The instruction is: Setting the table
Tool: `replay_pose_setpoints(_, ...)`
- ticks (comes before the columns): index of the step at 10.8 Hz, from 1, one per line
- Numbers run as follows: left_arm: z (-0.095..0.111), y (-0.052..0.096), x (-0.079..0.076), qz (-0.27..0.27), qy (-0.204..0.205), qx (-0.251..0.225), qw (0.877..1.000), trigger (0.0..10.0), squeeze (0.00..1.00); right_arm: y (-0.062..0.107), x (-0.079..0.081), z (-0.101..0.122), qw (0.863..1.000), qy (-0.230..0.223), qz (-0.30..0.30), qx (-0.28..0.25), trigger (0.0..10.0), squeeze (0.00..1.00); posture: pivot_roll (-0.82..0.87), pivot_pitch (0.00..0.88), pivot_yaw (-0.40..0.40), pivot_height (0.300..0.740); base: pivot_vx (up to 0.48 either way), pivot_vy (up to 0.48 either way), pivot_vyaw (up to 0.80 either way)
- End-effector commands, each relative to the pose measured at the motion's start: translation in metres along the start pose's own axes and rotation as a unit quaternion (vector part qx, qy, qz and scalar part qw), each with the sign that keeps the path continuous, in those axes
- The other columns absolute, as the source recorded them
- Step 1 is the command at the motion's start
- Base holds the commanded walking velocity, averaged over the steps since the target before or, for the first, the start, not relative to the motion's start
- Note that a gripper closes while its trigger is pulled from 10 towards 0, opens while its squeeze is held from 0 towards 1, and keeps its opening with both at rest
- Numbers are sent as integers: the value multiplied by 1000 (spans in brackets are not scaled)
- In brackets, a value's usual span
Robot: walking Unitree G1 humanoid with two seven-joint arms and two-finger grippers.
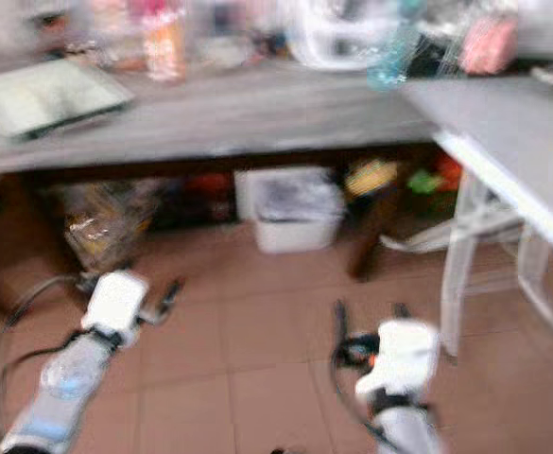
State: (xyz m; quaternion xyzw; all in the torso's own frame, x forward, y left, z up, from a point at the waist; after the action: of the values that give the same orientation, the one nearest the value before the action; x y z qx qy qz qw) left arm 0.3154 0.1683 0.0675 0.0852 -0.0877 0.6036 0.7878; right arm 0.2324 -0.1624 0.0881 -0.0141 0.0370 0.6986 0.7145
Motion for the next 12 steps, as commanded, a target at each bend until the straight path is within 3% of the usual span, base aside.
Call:
replay_pose_setpoints(1, 6, -2, -5, -8, -2, -7, 1000, 10000, 0, -2, -3, 2, 1000, 5, -4, -2, 10000, 0, 109, 101, 9, 740, 0, 0, -800)
replay_pose_setpoints(4, 17, -2, -5, -5, -12, -12, 1000, 10000, 0, -2, -2, 1, 1000, -18, -4, 13, 10000, 0, 105, 103, 15, 740, 0, 0, -204)
replay_pose_setpoints(6, 24, -3, -8, -7, -13, -13, 1000, 10000, 0, -2, 3, 0, 1000, 9, 12, 17, 10000, 0, 102, 103, 13, 740, 0, 0, 0)
replay_pose_setpoints(7, 28, -3, -9, 0, -18, -4, 1000, 10000, 0, -4, 1, 2, 998, 56, 2, 11, 10000, 0, 101, 103, 12, 740, 0, 0, 0)
replay_pose_setpoints(8, 29, -2, -11, -8, -15, -2, 1000, 10000, 0, -4, 4, 3, 1000, -9, 7, 11, 10000, 0, 100, 103, 11, 740, 0, 0, 0)
replay_pose_setpoints(9, 28, 0, -11, -11, -11, 1, 1000, 10000, 0, -6, 3, 9, 998, 63, -2, -11, 10000, 0, 99, 104, 13, 740, 0, 0, 0)
replay_pose_setpoints(11, 30, 3, -11, -12, -10, 7, 1000, 10000, 0, -3, 6, -3, 999, 31, 14, 32, 10000, 0, 98, 106, 17, 740, 0, 0, 0)
replay_pose_setpoints(12, 34, 3, -11, -16, -13, 4, 1000, 10000, 0, -2, 1, 5, 1000, 21, 3, 3, 10000, 0, 99, 108, 21, 740, 0, 0, 0)
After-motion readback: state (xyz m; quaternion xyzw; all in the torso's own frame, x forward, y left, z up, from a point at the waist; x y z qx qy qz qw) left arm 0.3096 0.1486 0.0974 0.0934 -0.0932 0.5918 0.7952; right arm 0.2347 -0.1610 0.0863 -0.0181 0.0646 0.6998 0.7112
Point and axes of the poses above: a point about 5 cm out from each wrist's last joint towards the gripper, its own y axis pointing back from the gripper into the wrist, its own z axis along the axis of the wrist's last joint, x = y × z, the point moved 4 cm from there along -y, pointing out of the wrist towards the gripper, and after that the axes turned 6 degrees about y, right-handed, at the moved point
